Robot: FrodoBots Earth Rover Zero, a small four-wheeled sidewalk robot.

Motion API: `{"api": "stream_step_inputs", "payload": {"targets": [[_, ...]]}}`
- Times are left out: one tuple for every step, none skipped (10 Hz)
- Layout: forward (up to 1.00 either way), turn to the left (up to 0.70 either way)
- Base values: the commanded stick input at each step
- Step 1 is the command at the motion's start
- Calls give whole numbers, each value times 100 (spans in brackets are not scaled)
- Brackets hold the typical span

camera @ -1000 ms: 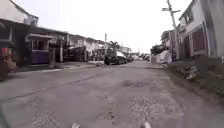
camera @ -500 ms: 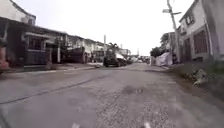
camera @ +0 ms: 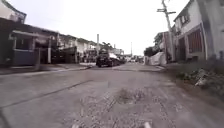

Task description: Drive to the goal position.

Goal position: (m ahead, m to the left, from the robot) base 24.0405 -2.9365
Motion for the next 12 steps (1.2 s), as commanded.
{"api": "stream_step_inputs", "payload": {"targets": [[70, 0], [70, 0], [70, -12], [70, -34], [70, -35], [70, -26], [70, -12], [70, 0], [70, 0], [70, 0], [70, 0], [70, 0]]}}
